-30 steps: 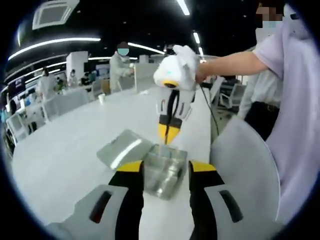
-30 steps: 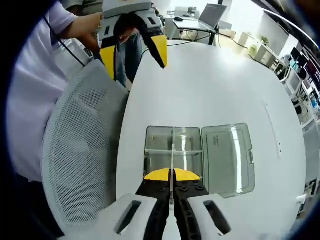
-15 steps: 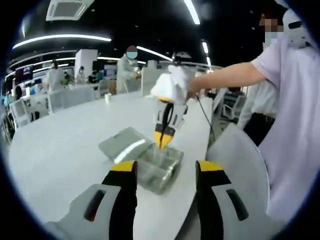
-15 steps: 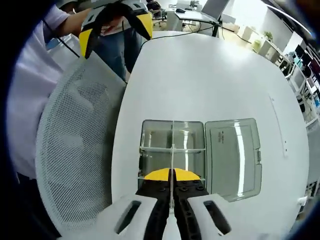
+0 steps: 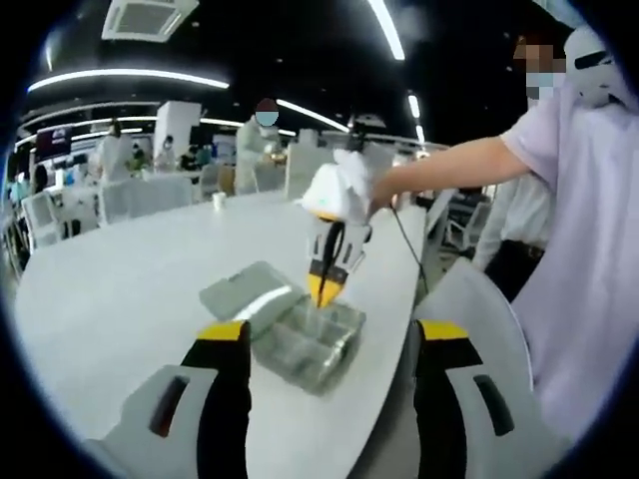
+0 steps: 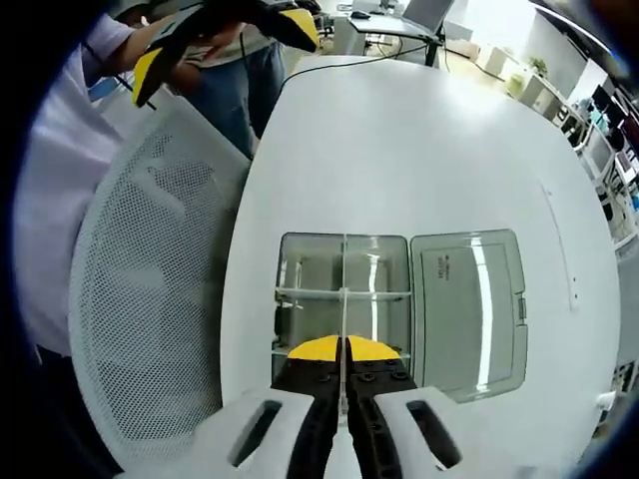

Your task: Insert the divider into the dual guide fixture by aligning both edges with the guide slots and pushing it downward to the bottom, including one-sided entry, uneven engagement, binding, and posture correction.

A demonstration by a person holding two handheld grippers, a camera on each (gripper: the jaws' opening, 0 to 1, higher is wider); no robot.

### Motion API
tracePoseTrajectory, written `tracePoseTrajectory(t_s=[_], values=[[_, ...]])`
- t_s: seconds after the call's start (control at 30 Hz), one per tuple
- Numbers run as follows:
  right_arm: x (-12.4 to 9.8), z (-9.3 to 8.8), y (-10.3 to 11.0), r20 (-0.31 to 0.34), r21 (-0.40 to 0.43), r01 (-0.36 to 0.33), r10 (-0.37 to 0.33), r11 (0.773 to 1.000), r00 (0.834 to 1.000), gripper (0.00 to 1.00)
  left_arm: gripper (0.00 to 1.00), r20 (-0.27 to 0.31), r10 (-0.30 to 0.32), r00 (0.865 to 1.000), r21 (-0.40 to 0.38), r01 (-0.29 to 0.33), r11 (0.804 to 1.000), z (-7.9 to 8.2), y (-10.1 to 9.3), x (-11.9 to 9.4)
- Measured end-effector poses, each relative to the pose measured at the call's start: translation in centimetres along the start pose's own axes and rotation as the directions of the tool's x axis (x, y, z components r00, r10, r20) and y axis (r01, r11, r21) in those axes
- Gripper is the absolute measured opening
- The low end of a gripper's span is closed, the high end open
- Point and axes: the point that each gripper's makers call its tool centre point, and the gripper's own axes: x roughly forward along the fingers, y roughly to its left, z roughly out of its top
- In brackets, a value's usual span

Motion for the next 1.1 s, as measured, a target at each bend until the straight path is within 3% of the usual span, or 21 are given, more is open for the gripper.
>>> tracePoseTrajectory(t_s=[0.13,1.1], values=[[0.0,0.0,0.0,0.003,0.004,-0.003,0.003,1.000,1.000,0.00,0.72,0.008,0.003,1.000,-0.005,-0.003,1.000,0.2,0.2,0.0],[0.8,-0.3,-0.2,-0.031,0.008,-0.021,0.021,1.000,0.999,0.00,0.66,-0.010,0.015,1.000,-0.004,-0.015,1.000,-0.1,1.1,0.1]])
